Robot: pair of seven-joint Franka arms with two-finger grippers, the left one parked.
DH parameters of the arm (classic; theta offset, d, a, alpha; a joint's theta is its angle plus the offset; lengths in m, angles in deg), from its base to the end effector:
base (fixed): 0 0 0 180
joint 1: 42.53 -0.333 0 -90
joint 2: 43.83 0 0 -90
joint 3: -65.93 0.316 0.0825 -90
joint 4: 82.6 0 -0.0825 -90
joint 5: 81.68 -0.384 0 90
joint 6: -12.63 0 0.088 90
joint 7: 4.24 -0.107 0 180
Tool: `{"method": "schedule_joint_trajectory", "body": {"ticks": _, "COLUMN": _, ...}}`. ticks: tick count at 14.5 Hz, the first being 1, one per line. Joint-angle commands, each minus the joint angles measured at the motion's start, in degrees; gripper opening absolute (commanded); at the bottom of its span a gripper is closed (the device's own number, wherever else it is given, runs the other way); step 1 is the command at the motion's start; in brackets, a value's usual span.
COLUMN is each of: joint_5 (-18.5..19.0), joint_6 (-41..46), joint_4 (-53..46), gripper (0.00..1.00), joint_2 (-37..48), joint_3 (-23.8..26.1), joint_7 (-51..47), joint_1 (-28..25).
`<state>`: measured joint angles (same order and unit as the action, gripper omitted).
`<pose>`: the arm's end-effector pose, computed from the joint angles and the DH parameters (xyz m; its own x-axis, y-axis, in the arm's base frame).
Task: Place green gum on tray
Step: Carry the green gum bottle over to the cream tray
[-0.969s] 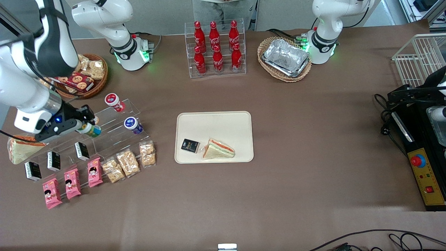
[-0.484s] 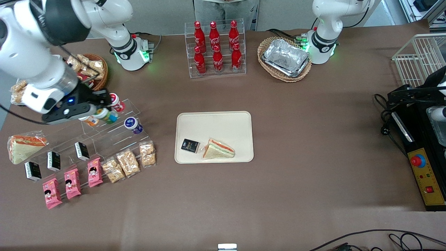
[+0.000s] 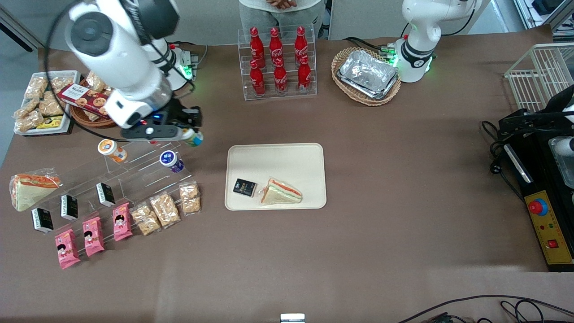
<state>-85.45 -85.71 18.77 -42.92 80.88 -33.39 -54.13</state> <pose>0.4926 0.2540 0.5514 0.9965 -0.0550 -0.0625 -0.0573 -0.9978 -0.0345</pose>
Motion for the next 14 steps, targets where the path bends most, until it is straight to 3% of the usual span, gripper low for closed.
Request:
{"method": "schedule_joint_trajectory", "body": {"ticks": 1, "joint_5": -1.24, "joint_6": -10.78, "joint_4": 9.78, "gripper": 0.51, "joint_2": -0.47, "joint_3": 0.51, "joint_7": -9.24, "joint_1": -4.12}}
{"method": "schedule_joint_trajectory", "body": {"ticks": 7, "joint_5": -0.97, "joint_6": -37.68, "joint_4": 29.74, "gripper": 0.51, "joint_2": -3.01, "joint_3": 0.51, "joint_7": -16.64, "joint_1": -8.79}}
{"method": "schedule_joint_trajectory", "body": {"ticks": 14, "joint_5": -0.71, "joint_6": -50.09, "joint_4": 31.26, "gripper": 0.51, "joint_2": -14.78, "joint_3": 0.43, "joint_7": -23.86, "joint_1": -11.96}}
